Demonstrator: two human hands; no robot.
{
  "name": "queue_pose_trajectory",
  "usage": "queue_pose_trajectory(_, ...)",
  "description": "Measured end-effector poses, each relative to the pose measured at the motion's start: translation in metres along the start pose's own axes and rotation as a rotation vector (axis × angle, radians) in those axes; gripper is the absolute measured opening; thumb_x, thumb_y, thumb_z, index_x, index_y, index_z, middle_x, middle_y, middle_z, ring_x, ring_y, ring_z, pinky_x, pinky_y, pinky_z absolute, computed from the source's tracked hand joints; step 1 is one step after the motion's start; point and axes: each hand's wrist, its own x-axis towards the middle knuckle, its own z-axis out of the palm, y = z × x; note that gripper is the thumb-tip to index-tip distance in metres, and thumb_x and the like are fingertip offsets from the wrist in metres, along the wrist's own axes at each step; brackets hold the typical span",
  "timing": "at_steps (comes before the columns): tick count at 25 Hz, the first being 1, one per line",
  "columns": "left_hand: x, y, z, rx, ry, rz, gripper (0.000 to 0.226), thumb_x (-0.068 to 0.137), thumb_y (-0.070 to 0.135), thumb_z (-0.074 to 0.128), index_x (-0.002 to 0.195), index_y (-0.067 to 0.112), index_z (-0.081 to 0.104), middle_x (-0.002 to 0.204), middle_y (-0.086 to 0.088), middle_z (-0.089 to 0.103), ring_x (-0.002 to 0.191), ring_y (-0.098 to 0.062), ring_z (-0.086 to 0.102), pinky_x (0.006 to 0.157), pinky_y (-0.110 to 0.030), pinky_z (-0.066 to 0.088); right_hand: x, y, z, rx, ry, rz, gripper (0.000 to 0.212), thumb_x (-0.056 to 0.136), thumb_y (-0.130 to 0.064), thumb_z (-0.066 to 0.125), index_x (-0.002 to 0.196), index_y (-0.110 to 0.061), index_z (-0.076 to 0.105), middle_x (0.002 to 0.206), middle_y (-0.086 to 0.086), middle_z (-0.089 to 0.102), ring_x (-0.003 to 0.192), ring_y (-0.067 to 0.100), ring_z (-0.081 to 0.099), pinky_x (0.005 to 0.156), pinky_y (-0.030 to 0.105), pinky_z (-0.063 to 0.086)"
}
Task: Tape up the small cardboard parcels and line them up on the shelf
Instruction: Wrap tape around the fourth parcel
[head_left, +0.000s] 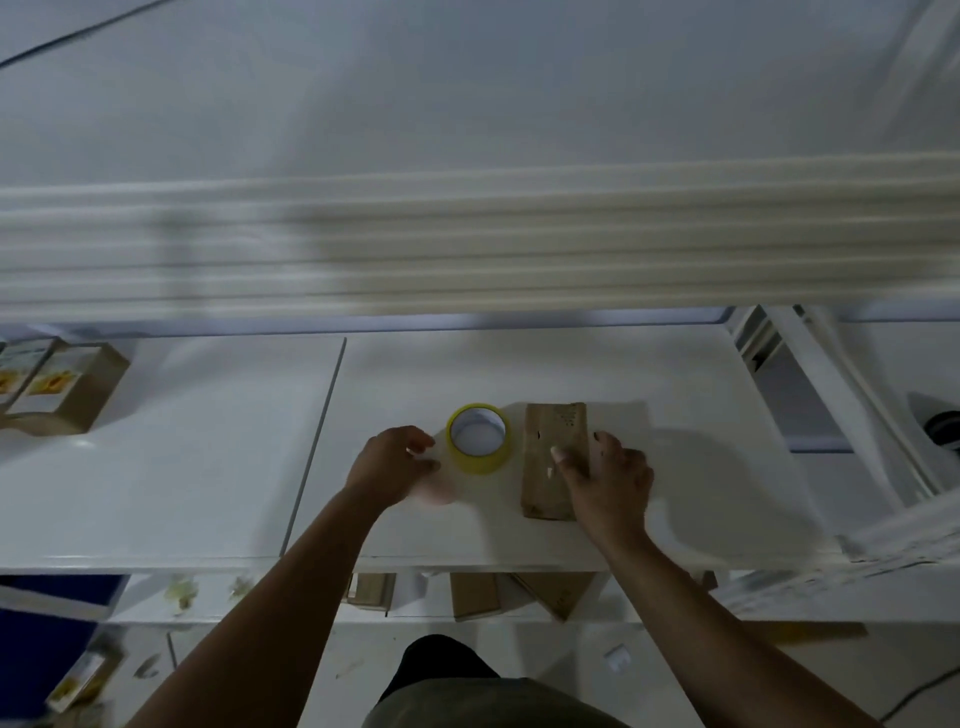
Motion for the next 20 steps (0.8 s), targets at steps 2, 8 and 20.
queue_pose_trajectory(2, 0.001, -0.004, 0.001, 0.004, 0.032, -0.001, 0.015, 0.089, 0.029, 0.078, 0.103, 0.034, 0.079, 0.099, 0.008, 0.075, 0.091, -0.019, 0.073, 0.075, -0.032, 0.063, -0.007, -0.012, 0.005, -0.14, 0.174, -0.354, 0.058, 0.088, -0.051, 0.073, 0.137, -0.022, 0.062, 0.135, 0.01, 0.055, 0.125, 0.036, 0.046, 0.105, 0.047, 0.039)
queue_pose_trajectory(8, -0.002, -0.01, -0.005, 0.054, 0.142, 0.105, 0.012, 0.095, 0.022, 0.072, 0.1, 0.029, 0.08, 0.087, 0.013, 0.077, 0.083, -0.009, 0.071, 0.065, -0.018, 0.047, 0.007, -0.053, 0.037, -0.632, -0.197, -0.716, 0.042, 0.092, -0.032, 0.063, 0.134, -0.031, 0.063, 0.163, 0.003, 0.036, 0.156, 0.034, 0.02, 0.116, 0.05, 0.024)
queue_pose_trajectory(20, -0.012, 0.097, -0.052, -0.471, 0.027, 0.341, 0.031, 0.084, -0.01, 0.075, 0.085, 0.02, 0.085, 0.082, 0.002, 0.083, 0.073, -0.011, 0.079, 0.069, -0.015, 0.058, 0.066, -0.067, -0.127, -0.029, -0.434, -0.726, 0.041, 0.088, -0.062, 0.063, 0.076, -0.024, 0.057, 0.072, -0.008, 0.057, 0.072, 0.0, 0.055, 0.069, 0.023, 0.041)
